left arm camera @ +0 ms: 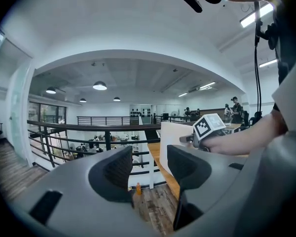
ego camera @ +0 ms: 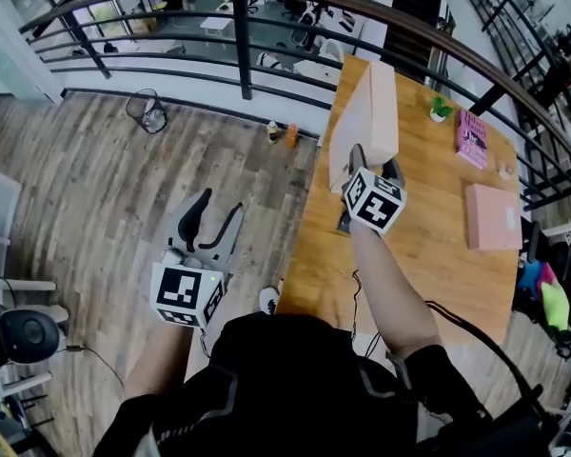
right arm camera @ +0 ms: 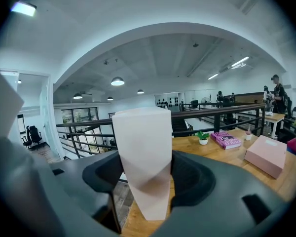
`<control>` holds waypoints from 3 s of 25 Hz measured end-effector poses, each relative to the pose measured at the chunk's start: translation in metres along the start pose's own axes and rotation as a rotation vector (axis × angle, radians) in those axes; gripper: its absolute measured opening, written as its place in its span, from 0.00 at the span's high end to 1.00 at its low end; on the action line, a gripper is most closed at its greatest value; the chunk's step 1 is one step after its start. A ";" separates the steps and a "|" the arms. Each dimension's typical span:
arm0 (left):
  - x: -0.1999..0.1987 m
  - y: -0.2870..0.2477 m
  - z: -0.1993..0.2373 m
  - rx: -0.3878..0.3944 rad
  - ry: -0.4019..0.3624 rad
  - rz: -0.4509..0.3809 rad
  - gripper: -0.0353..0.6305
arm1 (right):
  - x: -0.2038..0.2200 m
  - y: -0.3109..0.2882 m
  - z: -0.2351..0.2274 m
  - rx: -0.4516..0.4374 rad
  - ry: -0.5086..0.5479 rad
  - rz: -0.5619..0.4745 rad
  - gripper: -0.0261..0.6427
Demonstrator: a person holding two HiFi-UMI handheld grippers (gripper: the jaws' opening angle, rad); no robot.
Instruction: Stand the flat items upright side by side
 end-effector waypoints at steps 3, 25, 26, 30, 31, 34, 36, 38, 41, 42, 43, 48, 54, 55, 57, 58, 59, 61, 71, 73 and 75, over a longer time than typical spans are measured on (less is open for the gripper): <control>0.003 0.007 0.010 -0.030 0.005 0.006 0.59 | -0.006 -0.018 0.002 0.017 0.006 -0.014 0.52; 0.006 0.020 0.023 -0.115 0.038 0.018 0.59 | -0.029 -0.067 0.010 0.028 0.009 -0.029 0.45; 0.006 0.020 0.023 -0.116 0.038 0.016 0.59 | -0.031 -0.064 0.010 0.011 0.011 -0.029 0.41; 0.005 0.016 0.018 -0.099 0.042 0.014 0.59 | -0.035 -0.042 0.007 -0.063 -0.004 -0.035 0.35; 0.004 0.014 0.015 -0.090 0.040 0.011 0.59 | -0.036 -0.032 0.004 -0.082 -0.006 -0.039 0.35; -0.004 0.002 0.000 -0.046 0.027 -0.010 0.59 | -0.043 0.002 -0.008 -0.134 0.005 -0.062 0.34; -0.012 -0.009 -0.011 -0.006 0.025 -0.029 0.59 | -0.048 0.025 -0.017 -0.177 0.004 -0.075 0.34; -0.018 -0.019 -0.025 0.034 0.026 -0.046 0.59 | -0.052 0.047 -0.025 -0.225 0.002 -0.079 0.34; -0.024 -0.031 -0.054 0.111 0.027 -0.062 0.59 | -0.060 0.082 -0.044 -0.279 0.003 -0.089 0.36; -0.025 -0.035 -0.062 0.132 0.027 -0.060 0.59 | -0.062 0.093 -0.051 -0.293 0.006 -0.097 0.38; -0.027 -0.039 -0.071 0.150 0.028 -0.058 0.59 | -0.065 0.105 -0.058 -0.305 0.010 -0.106 0.40; -0.039 -0.058 -0.113 0.230 0.003 -0.075 0.64 | -0.077 0.159 -0.101 -0.329 0.023 -0.160 0.61; -0.057 -0.072 -0.162 0.291 0.020 -0.087 0.64 | -0.095 0.207 -0.147 -0.343 0.056 -0.224 0.74; -0.059 -0.075 -0.170 0.303 0.019 -0.085 0.65 | -0.096 0.213 -0.153 -0.338 0.065 -0.228 0.75; -0.064 -0.080 -0.183 0.315 0.007 -0.088 0.66 | -0.098 0.221 -0.165 -0.335 0.070 -0.232 0.77; -0.068 -0.082 -0.189 0.316 -0.001 -0.093 0.67 | -0.098 0.225 -0.171 -0.335 0.069 -0.234 0.78; -0.071 -0.084 -0.193 0.317 -0.006 -0.100 0.68 | -0.097 0.228 -0.177 -0.334 0.070 -0.235 0.79; -0.079 -0.088 -0.201 0.325 -0.012 -0.113 0.71 | -0.097 0.234 -0.189 -0.323 0.077 -0.240 0.81; -0.094 -0.101 -0.230 0.352 -0.031 -0.139 0.77 | -0.098 0.254 -0.232 -0.274 0.083 -0.253 0.84; -0.094 -0.105 -0.237 0.364 -0.041 -0.141 0.77 | -0.098 0.258 -0.241 -0.256 0.082 -0.255 0.81; -0.094 -0.110 -0.245 0.395 -0.048 -0.139 0.77 | -0.096 0.265 -0.251 -0.222 0.081 -0.258 0.79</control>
Point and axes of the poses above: the fingertips, and each gripper's own axes: y backward along the fingers, z to its left, x out of its underside, the point moved 6 cm from there along y, backward along the fingers
